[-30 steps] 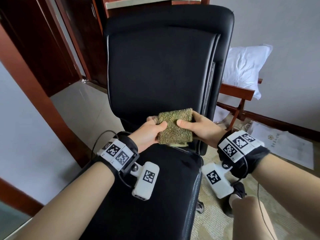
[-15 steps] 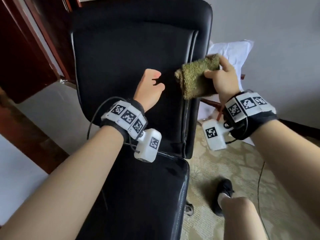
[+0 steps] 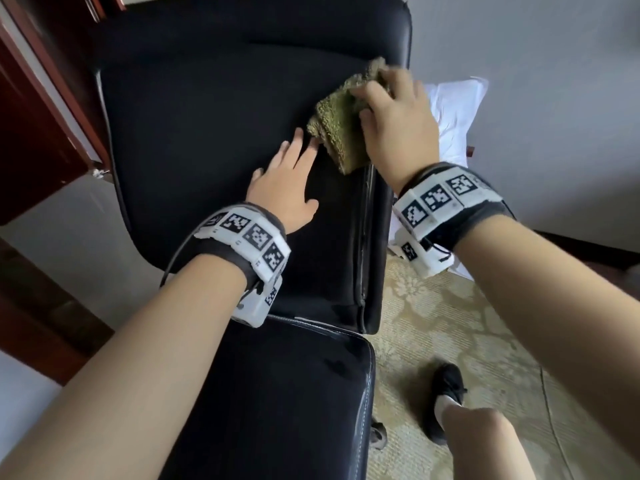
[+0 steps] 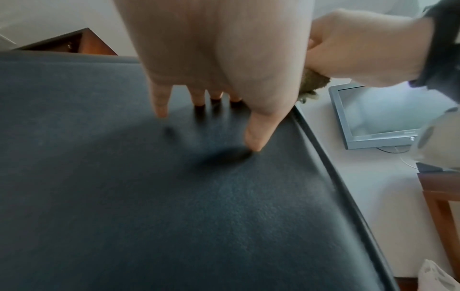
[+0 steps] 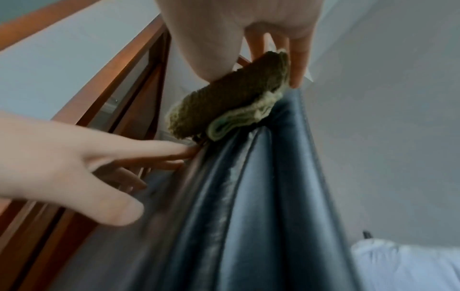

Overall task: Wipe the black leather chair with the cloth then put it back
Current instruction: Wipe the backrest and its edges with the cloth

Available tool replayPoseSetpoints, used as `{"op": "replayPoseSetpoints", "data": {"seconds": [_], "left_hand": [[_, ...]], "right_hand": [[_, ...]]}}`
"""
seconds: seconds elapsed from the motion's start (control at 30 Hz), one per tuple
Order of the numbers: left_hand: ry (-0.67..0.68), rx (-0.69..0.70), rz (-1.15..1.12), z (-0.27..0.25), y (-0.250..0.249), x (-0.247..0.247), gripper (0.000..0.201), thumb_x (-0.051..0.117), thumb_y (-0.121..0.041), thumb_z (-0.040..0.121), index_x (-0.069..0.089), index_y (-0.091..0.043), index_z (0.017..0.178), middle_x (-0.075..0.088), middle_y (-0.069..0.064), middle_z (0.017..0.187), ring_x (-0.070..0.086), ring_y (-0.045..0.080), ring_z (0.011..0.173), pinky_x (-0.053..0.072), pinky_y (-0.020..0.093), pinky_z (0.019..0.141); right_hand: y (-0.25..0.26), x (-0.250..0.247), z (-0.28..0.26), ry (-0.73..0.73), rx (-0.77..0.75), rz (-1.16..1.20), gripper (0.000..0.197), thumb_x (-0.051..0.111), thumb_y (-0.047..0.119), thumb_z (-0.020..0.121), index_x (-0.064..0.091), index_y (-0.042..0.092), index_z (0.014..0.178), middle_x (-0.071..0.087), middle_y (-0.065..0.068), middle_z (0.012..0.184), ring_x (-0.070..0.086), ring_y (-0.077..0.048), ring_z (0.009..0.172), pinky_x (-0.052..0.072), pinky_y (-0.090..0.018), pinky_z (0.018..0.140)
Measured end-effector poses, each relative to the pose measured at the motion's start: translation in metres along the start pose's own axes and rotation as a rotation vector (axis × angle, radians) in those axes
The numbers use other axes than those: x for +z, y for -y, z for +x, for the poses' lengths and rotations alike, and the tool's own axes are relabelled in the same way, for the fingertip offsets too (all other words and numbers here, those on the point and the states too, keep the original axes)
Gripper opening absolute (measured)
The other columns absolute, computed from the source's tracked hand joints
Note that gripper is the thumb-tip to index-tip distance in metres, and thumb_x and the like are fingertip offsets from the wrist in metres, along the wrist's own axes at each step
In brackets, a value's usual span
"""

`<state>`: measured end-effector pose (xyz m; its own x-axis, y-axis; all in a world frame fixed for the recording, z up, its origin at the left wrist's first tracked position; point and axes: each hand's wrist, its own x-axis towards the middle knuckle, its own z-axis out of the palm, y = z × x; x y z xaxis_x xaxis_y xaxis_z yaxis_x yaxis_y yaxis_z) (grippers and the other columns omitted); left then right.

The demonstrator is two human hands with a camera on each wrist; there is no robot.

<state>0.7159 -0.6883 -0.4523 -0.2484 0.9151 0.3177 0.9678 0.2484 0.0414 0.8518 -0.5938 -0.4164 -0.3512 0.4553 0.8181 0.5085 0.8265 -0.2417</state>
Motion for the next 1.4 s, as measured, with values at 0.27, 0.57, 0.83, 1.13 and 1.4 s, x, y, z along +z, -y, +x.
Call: {"op": "replayPoseSetpoints", "data": {"seconds": [0.27,0.57,0.83,1.13,1.4], "left_hand": [[-0.018,0.035,0.002,-0.002,0.007,0.008,0.09,0.062,-0.02,0.082,0.004,-0.022,0.15,-0.009,-0.005,0.157,-0.002,0.016,0.145,0.032,0.045,0.105],[-0.018,0.049,0.06,-0.002,0.008,0.013,0.088,0.056,-0.019,0.083,-0.003,-0.02,0.15,-0.014,-0.003,0.157,-0.005,0.013,0.145,0.03,0.038,0.107],[0.013,0.051,0.05,-0.003,0.01,0.009,0.091,0.05,-0.006,0.082,-0.008,-0.02,0.149,-0.015,-0.005,0.157,-0.006,0.013,0.145,0.028,0.038,0.108],[0.01,0.017,0.019,-0.004,0.006,0.018,0.093,0.056,-0.013,0.083,-0.01,-0.018,0.149,-0.018,-0.004,0.156,-0.008,0.015,0.145,0.026,0.045,0.112],[0.002,0.004,-0.017,-0.002,0.005,0.023,0.095,0.058,-0.015,0.083,-0.011,-0.018,0.149,-0.02,-0.004,0.156,-0.012,0.014,0.144,0.017,0.048,0.113]], "right_hand": [[0.007,0.014,-0.012,0.178,0.063,-0.254,0.07,0.052,0.051,0.083,0.024,0.032,0.145,0.015,-0.017,0.153,0.028,-0.035,0.13,0.037,-0.044,0.098],[-0.011,0.028,-0.051,0.057,-0.015,-0.091,0.057,0.06,0.025,0.081,0.047,0.012,0.135,0.043,-0.028,0.131,0.047,-0.042,0.106,0.038,-0.044,0.095],[-0.016,0.025,-0.114,0.186,-0.102,-0.057,0.051,0.044,0.025,0.081,0.05,0.009,0.129,0.051,-0.031,0.117,0.053,-0.043,0.089,0.047,-0.046,0.083],[-0.027,-0.009,-0.056,-0.171,0.275,0.374,0.05,0.056,0.017,0.084,0.047,0.011,0.134,0.046,-0.02,0.122,0.04,-0.018,0.114,0.023,-0.016,0.1],[-0.01,0.019,-0.053,0.088,0.394,0.162,0.082,0.057,0.065,0.076,0.028,0.03,0.144,0.024,-0.015,0.149,0.024,-0.035,0.13,0.025,-0.041,0.108]]}}
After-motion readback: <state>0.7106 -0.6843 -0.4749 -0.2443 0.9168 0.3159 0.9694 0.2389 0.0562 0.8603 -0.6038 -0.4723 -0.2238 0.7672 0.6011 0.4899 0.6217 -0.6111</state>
